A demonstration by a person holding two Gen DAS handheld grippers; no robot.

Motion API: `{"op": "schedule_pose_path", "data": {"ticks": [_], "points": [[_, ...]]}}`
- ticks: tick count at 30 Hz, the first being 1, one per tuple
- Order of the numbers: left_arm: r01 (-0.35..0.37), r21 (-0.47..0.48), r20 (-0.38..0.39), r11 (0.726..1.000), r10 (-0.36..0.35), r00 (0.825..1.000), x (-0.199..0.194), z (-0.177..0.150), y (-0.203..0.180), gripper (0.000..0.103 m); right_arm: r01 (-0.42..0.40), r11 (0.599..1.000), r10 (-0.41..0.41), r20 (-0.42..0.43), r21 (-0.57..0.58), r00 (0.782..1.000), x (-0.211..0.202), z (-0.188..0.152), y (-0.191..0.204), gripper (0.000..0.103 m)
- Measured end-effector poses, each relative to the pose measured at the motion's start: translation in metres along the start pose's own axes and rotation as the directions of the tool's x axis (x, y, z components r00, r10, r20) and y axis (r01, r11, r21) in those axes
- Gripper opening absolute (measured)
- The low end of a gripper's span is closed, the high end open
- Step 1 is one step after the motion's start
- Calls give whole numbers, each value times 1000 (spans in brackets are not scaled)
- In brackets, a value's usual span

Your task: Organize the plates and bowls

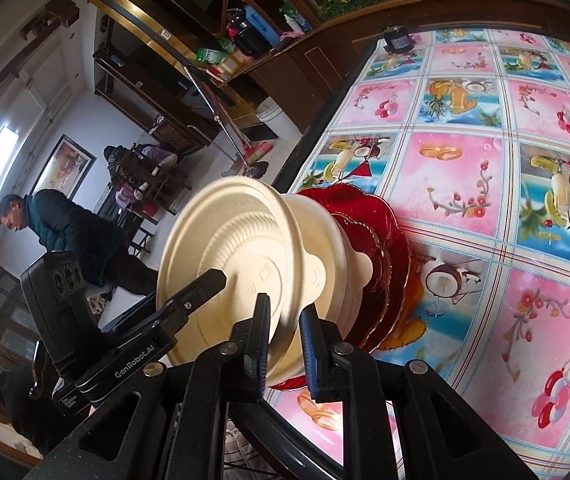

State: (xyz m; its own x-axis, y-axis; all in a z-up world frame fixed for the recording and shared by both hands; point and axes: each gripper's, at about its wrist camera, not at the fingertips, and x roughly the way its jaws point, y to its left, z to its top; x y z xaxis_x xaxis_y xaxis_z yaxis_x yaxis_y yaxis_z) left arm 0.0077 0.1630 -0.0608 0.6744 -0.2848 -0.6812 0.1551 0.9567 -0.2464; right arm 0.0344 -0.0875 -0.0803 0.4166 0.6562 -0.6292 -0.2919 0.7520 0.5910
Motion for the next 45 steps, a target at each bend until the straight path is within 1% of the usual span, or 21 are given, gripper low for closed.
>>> {"op": "schedule_pose_path", "data": {"ticks": [1,3,4,6,8,13,15,16,21,24,26,29,31,33,34,38,45], "points": [[-3,-1,2,1000,3,1000,-1,0,0,30,0,1000,0,5,0,1000,-2,-1,0,25],[-6,-1,7,1000,6,1000,-3,0,0,31,3,1000,-3,16,-3,1000,-6,-1,-1,27],[-5,-4,9,1000,5,1000,-4,0,0,32,3,1000,-3,23,-2,1000,-9,-1,-2,27],[-7,-8,14,1000,7,1000,-6,0,0,40,0,1000,0,32,3,999,-13,-1,-4,27],[-5,-14,22,1000,5,1000,-8,0,0,44,-6,1000,6,44,4,999,-19,-2,-7,27],[-24,-16,28,1000,24,999,-11,0,-1,46,-16,1000,15,72,8,997,-30,-4,-11,27],[-35,-17,37,999,35,999,-13,-1,-1,53,-18,1000,17,78,10,997,-33,-5,-13,27],[-37,-18,41,999,38,998,-14,-1,0,55,-19,1000,18,80,12,997,-34,-6,-14,27],[-71,-7,36,997,71,997,-3,-1,-2,55,-33,999,31,73,26,997,-35,-12,-21,27],[-123,19,72,992,122,990,1,-2,-4,55,-33,999,31,71,30,997,-35,-15,-25,27],[-142,25,80,990,139,987,1,-4,-3,55,-32,999,29,78,33,997,-37,-15,-27,27],[-115,5,86,993,114,990,-4,-5,1,57,-26,999,23,88,41,996,-40,-15,-32,27],[-114,-1,104,993,114,988,-12,-6,4,61,-27,999,23,89,47,996,-41,-16,-35,27],[-125,-7,125,992,125,984,-21,-6,7,70,-28,998,23,89,56,996,-41,-17,-37,27],[-128,-9,128,992,128,983,-23,-6,8,71,-29,998,24,88,58,996,-41,-17,-39,27],[-150,-18,124,989,151,981,-29,-8,17,72,-26,998,20,79,65,997,-37,-19,-43,27],[-181,-73,96,981,187,978,-31,-20,42,72,-13,996,8,58,85,998,-30,-26,-51,27]]}}
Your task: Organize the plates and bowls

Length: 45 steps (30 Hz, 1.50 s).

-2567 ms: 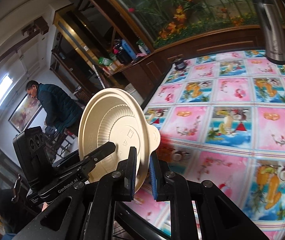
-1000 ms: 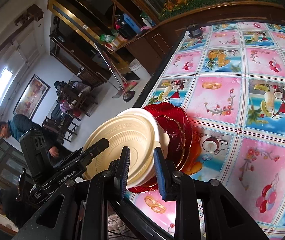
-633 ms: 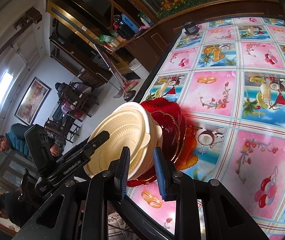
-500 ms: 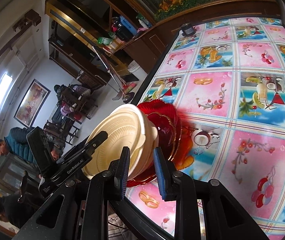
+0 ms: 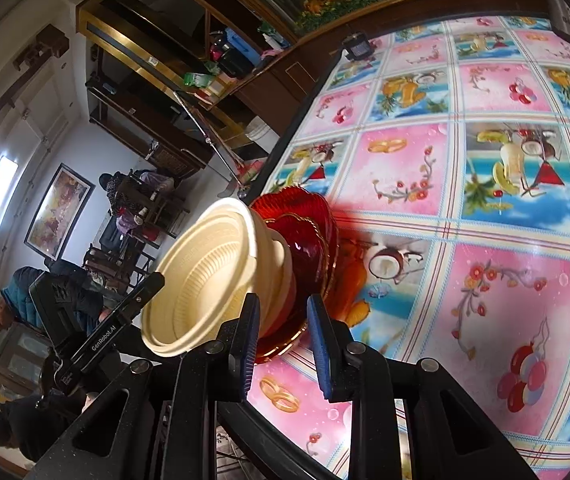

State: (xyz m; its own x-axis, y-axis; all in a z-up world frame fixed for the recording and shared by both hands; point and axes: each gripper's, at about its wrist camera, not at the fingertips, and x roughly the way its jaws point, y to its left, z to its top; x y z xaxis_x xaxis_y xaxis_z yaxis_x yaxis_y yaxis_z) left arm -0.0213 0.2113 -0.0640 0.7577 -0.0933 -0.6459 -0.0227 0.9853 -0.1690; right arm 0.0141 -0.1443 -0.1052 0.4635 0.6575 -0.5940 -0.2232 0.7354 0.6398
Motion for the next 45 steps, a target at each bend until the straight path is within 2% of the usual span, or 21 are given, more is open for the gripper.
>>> {"op": "schedule_pose_path", "data": {"ticks": [1,4,10,18,25,29,33,36,39,41,44,45], "points": [[-7,-2,-1,1000,7,1000,-1,-2,3,72,3,1000,-3,-3,1,1000,1,-1,-1,28],[6,-17,7,1000,-6,1000,-5,-6,11,72,14,1000,-14,0,1,1000,2,-3,-3,41],[97,-60,21,993,-96,995,-9,-8,18,72,18,1000,-17,-13,4,1000,8,-6,-5,41],[106,-21,28,994,-106,994,8,0,-5,72,28,1000,-28,-17,2,999,13,-7,-3,41],[142,28,32,989,-143,989,23,7,-27,72,32,999,-32,-19,7,999,14,-6,-5,41],[153,38,46,987,-155,987,7,6,-23,72,31,999,-31,-17,14,999,12,-5,-7,41],[168,3,53,986,-168,984,-11,5,0,79,31,999,-31,-12,22,999,11,-3,-12,41],[168,-45,26,985,-167,986,-13,1,23,80,27,999,-26,-14,29,1000,12,-3,-15,41],[121,-92,-56,988,-127,990,3,-5,38,80,28,999,-28,-15,30,1000,14,-3,-16,41],[134,-124,-89,983,-145,985,13,-11,46,79,33,999,-32,-16,26,999,15,-3,-16,41],[147,-141,-133,979,-166,977,28,-15,47,67,48,999,-48,-10,13,999,15,-3,-15,41],[156,-136,-141,978,-175,974,31,-16,45,66,54,998,-54,-8,9,998,16,-3,-15,41]]}}
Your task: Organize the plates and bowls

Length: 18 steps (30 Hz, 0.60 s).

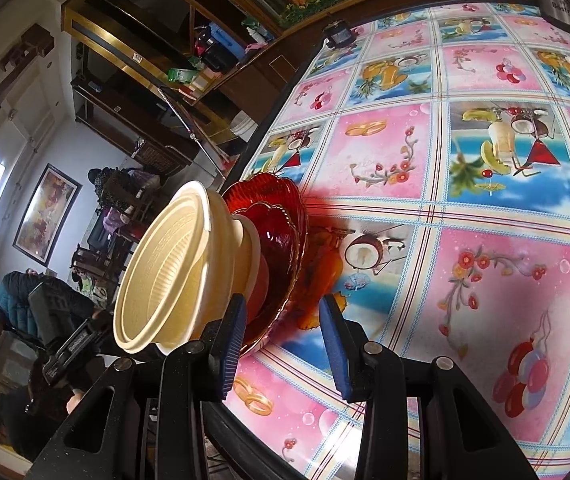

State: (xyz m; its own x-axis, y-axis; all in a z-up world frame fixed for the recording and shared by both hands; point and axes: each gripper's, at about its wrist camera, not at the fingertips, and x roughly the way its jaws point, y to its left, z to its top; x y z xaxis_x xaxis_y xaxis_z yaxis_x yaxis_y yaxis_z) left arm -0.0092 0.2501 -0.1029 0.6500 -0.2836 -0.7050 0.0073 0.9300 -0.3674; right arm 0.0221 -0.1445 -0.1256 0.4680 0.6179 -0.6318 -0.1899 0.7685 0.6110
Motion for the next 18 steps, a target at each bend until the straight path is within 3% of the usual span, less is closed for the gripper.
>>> {"op": "schedule_pose_path", "data": {"ticks": [4,9,11,18], "points": [[24,19,-17,1000,-23,1000,9,0,-7,64,27,1000,-27,9,-15,1000,3,1,-2,41],[38,27,-60,999,-37,998,25,1,-9,46,46,998,-47,-5,-41,999,16,1,-1,41],[45,31,-72,999,-42,996,31,1,-10,45,53,997,-54,-7,-47,999,21,2,-2,41],[56,50,-85,997,-52,995,44,3,-16,27,95,991,-95,4,-90,995,36,10,0,28]]}}
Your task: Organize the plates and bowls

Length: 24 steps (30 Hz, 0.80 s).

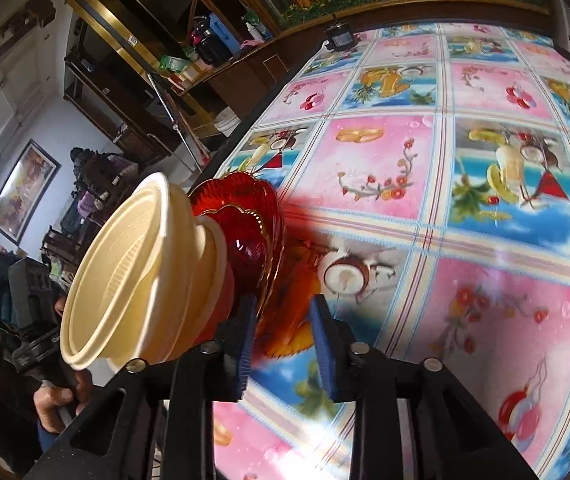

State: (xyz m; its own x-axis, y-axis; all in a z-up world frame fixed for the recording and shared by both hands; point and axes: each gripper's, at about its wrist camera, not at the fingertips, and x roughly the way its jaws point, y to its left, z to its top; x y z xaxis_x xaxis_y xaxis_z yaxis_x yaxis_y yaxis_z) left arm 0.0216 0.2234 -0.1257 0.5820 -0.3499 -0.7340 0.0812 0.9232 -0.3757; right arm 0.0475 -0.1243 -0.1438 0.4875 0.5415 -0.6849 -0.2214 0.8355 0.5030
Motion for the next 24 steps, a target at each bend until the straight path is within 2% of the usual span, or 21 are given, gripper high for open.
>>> {"op": "schedule_pose_path", "data": {"ticks": [3,5,8,14,16,19,24], "points": [[1,0,6,1000,-1,1000,0,1,0,24,2,1000,-2,-6,-8,1000,8,4,2,25],[-7,7,13,1000,7,1000,1,2,-2,22,3,1000,-3,-5,-21,1000,12,5,5,18],[-48,25,30,999,47,998,1,2,-7,21,20,999,-20,-2,-44,1000,18,8,10,13],[-107,37,77,994,104,992,4,0,-15,21,71,994,-70,22,-82,997,26,10,17,12],[-106,44,88,993,101,991,5,-1,-18,14,74,994,-72,26,-85,997,27,10,18,12],[-140,65,99,988,133,986,7,-2,-26,14,65,996,-63,32,-65,998,25,9,15,12],[-126,84,91,988,118,989,11,-2,-41,14,54,998,-53,42,-30,998,15,8,4,12]]}}
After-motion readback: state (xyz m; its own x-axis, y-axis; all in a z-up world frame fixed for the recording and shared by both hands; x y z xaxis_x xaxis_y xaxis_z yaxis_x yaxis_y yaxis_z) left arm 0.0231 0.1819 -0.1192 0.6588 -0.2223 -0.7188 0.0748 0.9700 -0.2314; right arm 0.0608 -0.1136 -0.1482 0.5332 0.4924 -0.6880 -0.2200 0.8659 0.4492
